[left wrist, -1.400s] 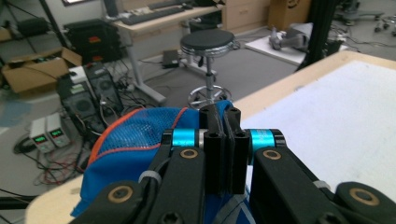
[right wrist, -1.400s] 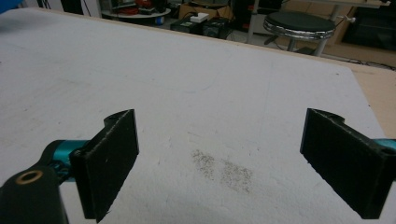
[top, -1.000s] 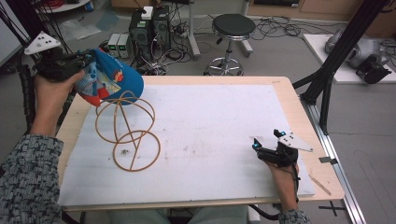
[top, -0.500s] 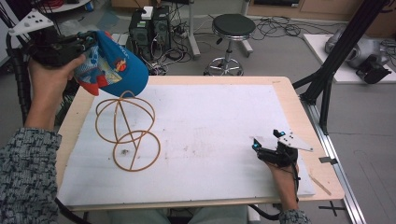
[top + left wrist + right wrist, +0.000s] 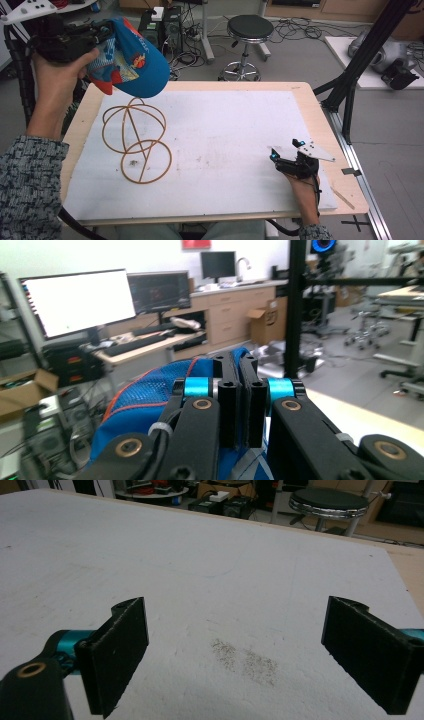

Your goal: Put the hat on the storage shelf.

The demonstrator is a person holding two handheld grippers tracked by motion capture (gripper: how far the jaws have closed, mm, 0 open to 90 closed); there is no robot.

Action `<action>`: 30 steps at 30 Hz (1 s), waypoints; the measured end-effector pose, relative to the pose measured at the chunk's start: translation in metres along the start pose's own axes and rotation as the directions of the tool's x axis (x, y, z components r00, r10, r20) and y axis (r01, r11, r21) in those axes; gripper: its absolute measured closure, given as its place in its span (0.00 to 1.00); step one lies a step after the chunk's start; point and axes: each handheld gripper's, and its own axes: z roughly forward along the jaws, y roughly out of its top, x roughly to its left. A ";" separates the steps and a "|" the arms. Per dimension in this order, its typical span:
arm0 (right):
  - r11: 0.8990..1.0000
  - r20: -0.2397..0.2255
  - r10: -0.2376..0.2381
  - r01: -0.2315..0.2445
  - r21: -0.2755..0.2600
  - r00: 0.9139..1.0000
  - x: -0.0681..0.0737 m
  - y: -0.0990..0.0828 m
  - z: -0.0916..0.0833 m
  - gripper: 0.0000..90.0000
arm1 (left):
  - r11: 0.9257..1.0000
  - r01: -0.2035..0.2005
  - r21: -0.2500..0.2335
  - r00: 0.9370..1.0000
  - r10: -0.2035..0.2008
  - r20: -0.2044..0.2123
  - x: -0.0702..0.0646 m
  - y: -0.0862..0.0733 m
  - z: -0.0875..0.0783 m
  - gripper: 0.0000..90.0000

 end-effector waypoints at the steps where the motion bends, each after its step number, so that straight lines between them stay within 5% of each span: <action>1: 1.000 0.000 0.001 -0.001 0.000 1.000 0.000 0.000 0.000 0.12 | 1.000 0.003 -0.006 1.000 -0.003 0.014 -0.002 0.002 -0.001 0.98; 10: 1.000 -0.008 0.001 -0.001 0.009 1.000 0.000 0.000 0.001 0.12 | 0.999 0.038 -0.032 0.993 -0.034 0.115 -0.014 0.016 -0.009 0.98; 17: 1.000 -0.011 0.003 -0.003 0.017 1.000 0.000 -0.001 0.002 0.12 | 0.998 0.062 0.028 0.972 -0.067 0.226 -0.022 0.010 -0.012 0.97; 30: 1.000 -0.021 -0.001 0.002 0.029 1.000 0.000 -0.001 0.005 0.12 | 0.997 0.074 -0.016 0.969 -0.068 0.239 -0.028 0.023 -0.020 0.97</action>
